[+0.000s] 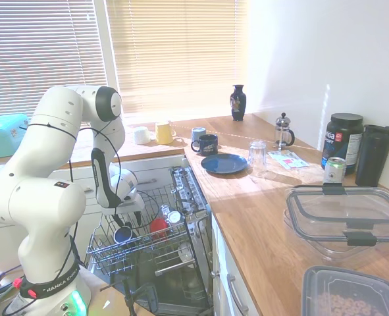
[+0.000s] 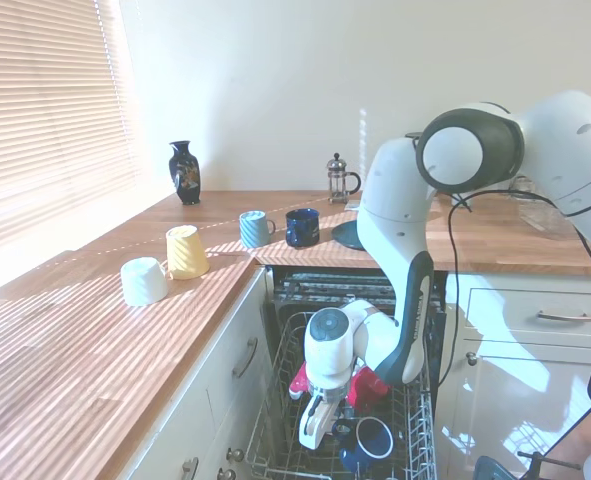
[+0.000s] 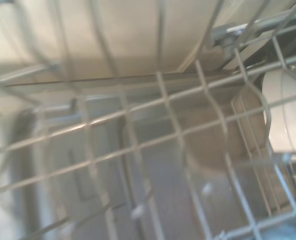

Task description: Move the blue mug from the dishwasher to the table

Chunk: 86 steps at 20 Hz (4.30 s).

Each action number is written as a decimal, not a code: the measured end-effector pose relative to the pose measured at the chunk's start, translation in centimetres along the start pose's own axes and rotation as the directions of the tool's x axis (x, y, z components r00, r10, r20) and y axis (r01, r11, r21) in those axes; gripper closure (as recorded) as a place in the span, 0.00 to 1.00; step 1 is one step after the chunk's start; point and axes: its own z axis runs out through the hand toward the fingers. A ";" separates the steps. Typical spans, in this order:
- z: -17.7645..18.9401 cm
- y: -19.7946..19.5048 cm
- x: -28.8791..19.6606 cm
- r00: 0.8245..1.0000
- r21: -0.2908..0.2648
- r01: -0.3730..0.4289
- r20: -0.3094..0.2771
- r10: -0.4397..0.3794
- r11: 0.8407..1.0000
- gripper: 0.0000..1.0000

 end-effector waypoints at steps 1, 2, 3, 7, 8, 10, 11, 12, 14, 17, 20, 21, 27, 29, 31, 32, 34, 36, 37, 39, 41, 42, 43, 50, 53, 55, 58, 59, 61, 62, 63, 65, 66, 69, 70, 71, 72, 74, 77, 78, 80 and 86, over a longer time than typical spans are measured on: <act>0.3 0.3 0.5 1.000 -0.001 -0.006 -0.004 0.006 1.000 0.00; 0.4 0.5 0.8 1.000 0.002 -0.009 -0.004 0.009 1.000 0.00; 0.4 0.8 1.0 1.000 0.007 -0.006 -0.004 0.006 1.000 0.00; 1.0 1.7 0.7 1.000 0.018 0.008 0.005 -0.008 1.000 0.00; 1.3 1.8 0.3 1.000 0.018 0.008 0.011 -0.008 1.000 0.00; 1.9 2.2 -0.7 1.000 0.019 0.009 0.020 -0.009 1.000 0.00; 2.0 2.2 -1.1 1.000 0.018 0.011 0.020 -0.012 1.000 0.00; 2.0 2.2 -1.6 1.000 0.019 0.013 0.018 -0.014 1.000 0.00; 1.9 2.0 -2.2 1.000 0.025 0.010 0.014 -0.011 1.000 1.00; 1.9 2.4 -2.6 1.000 0.033 0.012 0.012 -0.012 0.999 1.00; 1.9 3.1 -2.9 1.000 0.038 0.009 0.008 -0.010 0.999 1.00; 1.9 3.3 -3.0 1.000 0.039 0.004 0.007 -0.005 0.999 1.00; 1.7 3.9 -3.7 1.000 0.054 -0.013 -0.001 0.013 0.998 1.00; 1.3 4.1 -3.9 1.000 0.066 -0.025 -0.008 0.026 0.997 1.00; 1.1 4.4 -4.2 0.999 0.071 -0.032 -0.014 0.033 0.997 1.00; 1.0 4.5 -4.3 0.999 0.072 -0.037 -0.015 0.038 0.997 1.00; 0.9 4.7 -4.3 0.999 0.074 -0.041 -0.019 0.043 0.996 1.00; 0.9 4.7 -4.4 0.999 0.076 -0.042 -0.021 0.044 0.996 1.00; 0.8 4.6 -4.5 0.999 0.077 -0.041 -0.021 0.043 0.996 1.00; 0.8 4.5 -4.5 0.999 0.077 -0.041 -0.024 0.043 0.996 1.00; 0.8 4.2 -4.7 0.998 0.074 -0.055 -0.021 0.056 0.996 1.00; 0.8 4.1 -4.7 0.998 0.067 -0.059 -0.022 0.061 0.996 1.00; 0.8 4.0 -4.8 0.998 0.060 -0.061 -0.024 0.063 0.996 1.00; 0.8 2.8 -4.8 0.998 -0.005 -0.060 -0.019 0.059 0.998 1.00; 0.4 2.4 -4.8 0.998 -0.025 -0.064 -0.018 0.064 0.998 1.00; -0.4 2.1 -4.8 0.997 -0.031 -0.071 -0.019 0.071 0.997 1.00; -2.0 1.9 -4.7 0.997 -0.037 -0.081 -0.018 0.080 0.996 1.00; -2.4 2.0 -4.7 0.996 -0.041 -0.084 -0.017 0.084 0.996 1.00; -3.0 2.0 -4.4 0.996 -0.049 -0.088 -0.011 0.087 0.995 1.00; -3.0 2.0 -4.3 0.996 -0.056 -0.089 -0.008 0.089 0.994 1.00; -3.0 1.9 -4.2 0.996 -0.064 -0.090 -0.005 0.090 0.994 1.00; -3.1 1.7 -3.9 0.996 -0.082 -0.090 -0.002 0.090 0.993 1.00; -3.3 1.5 -3.7 0.996 -0.091 -0.090 -0.001 0.090 0.992 1.00; -4.0 1.2 -3.1 0.996 -0.120 -0.092 0.005 0.093 0.989 1.00; -4.3 1.2 -3.0 0.996 -0.134 -0.091 0.011 0.093 0.987 1.00; -4.6 1.1 -2.8 0.996 -0.146 -0.088 0.016 0.091 0.985 1.00; -4.9 1.1 -2.5 0.996 -0.155 -0.086 0.020 0.090 0.984 1.00; -5.6 1.1 -2.0 0.995 -0.177 -0.084 0.031 0.091 0.981 1.00; -7.1 0.7 -0.9 0.995 -0.198 -0.081 0.048 0.092 0.977 1.00; -7.7 0.6 -0.5 0.994 -0.203 -0.080 0.056 0.093 0.976 1.00; -9.0 0.5 0.5 0.993 -0.214 -0.074 0.074 0.092 0.974 1.00; -13.5 2.8 6.0 0.992 -0.246 -0.061 0.090 0.086 0.967 1.00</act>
